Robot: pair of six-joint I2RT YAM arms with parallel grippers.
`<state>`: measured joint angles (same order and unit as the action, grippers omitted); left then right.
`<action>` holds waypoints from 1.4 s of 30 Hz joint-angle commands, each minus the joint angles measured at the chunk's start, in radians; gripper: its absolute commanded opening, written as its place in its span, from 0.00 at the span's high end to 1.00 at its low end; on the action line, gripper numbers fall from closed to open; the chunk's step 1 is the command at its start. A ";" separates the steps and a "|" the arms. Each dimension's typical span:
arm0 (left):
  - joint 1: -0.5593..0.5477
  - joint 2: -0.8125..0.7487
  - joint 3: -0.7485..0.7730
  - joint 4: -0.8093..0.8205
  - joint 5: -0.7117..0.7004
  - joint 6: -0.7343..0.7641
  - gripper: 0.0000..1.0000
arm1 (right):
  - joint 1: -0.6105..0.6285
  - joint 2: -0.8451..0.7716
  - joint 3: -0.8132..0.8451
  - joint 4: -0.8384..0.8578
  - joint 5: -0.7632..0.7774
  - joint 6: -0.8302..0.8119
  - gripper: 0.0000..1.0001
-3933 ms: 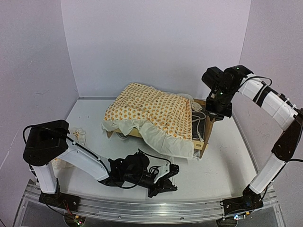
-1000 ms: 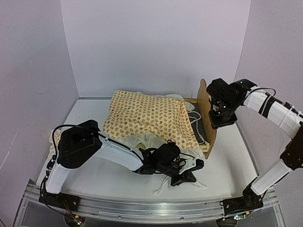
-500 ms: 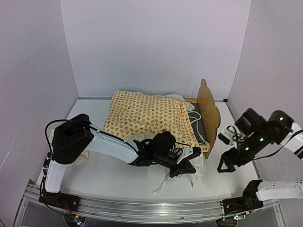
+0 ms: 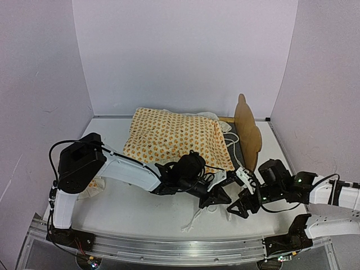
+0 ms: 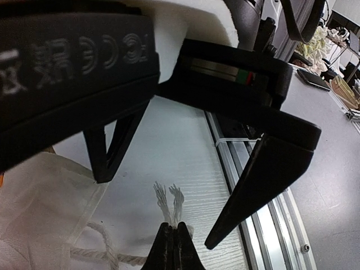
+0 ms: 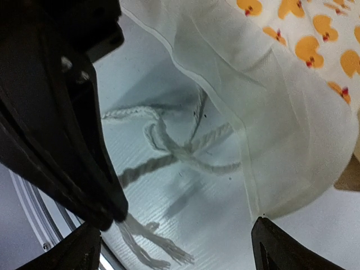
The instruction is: Set up the pet bed
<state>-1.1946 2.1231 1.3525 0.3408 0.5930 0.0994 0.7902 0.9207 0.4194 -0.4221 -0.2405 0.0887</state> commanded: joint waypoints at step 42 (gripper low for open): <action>-0.049 0.055 -0.180 0.382 -0.341 -0.121 0.01 | 0.020 -0.183 0.049 -0.089 -0.102 0.279 1.00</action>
<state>-1.2388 2.1223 1.0424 0.6048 0.2211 -0.0494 0.8040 0.7578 0.4152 -0.5049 -0.3088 0.3626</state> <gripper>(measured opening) 0.993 0.021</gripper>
